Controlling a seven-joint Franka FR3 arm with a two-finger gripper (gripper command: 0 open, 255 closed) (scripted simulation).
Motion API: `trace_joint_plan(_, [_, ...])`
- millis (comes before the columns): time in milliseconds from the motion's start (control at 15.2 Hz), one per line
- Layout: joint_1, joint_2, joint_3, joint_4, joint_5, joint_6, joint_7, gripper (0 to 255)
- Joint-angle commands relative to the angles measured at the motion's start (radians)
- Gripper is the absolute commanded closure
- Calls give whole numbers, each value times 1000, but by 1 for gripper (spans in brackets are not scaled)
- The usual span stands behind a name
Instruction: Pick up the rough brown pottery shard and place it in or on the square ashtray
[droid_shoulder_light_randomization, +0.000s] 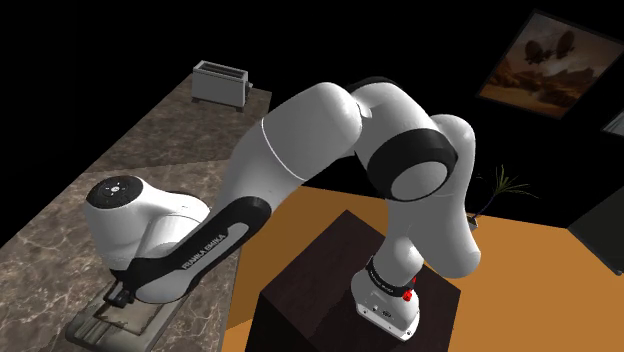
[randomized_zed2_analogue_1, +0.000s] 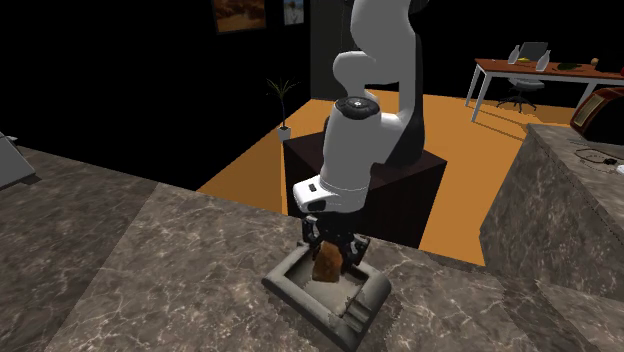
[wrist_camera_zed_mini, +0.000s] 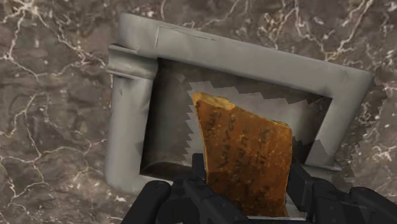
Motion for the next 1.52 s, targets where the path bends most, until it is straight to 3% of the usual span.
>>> trace_joint_plan(0, [-4, 23, 3, 4, 4, 20, -3, 255])
trace_joint_plan(396, [-12, 85, 13, 15, 14, 71, -5, 255])
trace_joint_plan(924, [-12, 86, 13, 15, 14, 70, -5, 255])
trace_joint_plan(990, [-12, 86, 13, 15, 14, 70, -5, 0])
trace_joint_plan(1320, [-12, 85, 13, 15, 14, 70, -5, 0])
trace_joint_plan(1452, [-1, 26, 4, -5, 4, 31, 1, 0])
